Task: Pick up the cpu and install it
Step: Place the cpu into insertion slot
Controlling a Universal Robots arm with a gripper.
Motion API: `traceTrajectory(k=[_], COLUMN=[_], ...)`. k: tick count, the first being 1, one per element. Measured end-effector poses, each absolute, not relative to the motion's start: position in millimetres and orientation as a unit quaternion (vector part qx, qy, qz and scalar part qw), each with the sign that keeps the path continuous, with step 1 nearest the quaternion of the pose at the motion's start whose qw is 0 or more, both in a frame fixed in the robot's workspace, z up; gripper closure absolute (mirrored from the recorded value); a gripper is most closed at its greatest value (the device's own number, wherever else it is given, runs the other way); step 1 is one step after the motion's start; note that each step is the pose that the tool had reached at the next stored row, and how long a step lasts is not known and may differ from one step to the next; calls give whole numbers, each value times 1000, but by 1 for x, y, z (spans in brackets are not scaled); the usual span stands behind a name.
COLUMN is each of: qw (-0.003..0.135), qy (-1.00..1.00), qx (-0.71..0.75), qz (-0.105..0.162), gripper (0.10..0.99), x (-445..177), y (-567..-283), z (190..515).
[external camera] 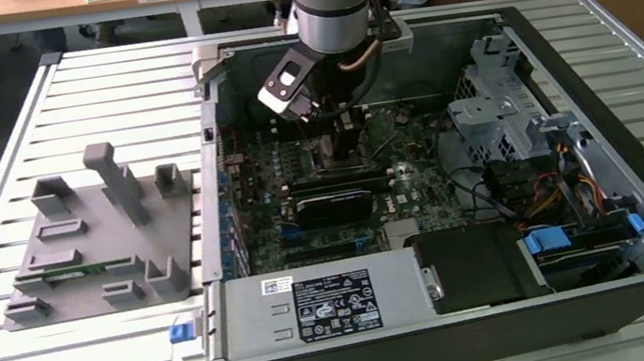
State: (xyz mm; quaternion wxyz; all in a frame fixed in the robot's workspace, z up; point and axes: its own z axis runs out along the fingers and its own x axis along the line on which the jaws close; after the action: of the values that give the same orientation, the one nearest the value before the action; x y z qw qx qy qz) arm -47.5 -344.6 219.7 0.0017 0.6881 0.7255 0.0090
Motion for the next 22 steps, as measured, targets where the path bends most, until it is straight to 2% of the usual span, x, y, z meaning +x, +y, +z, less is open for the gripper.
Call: traceTrajectory(k=[22], qw=[2], qy=[723], qx=[690], qz=[9], gripper=[553], x=[-47], y=[-339], z=[208])
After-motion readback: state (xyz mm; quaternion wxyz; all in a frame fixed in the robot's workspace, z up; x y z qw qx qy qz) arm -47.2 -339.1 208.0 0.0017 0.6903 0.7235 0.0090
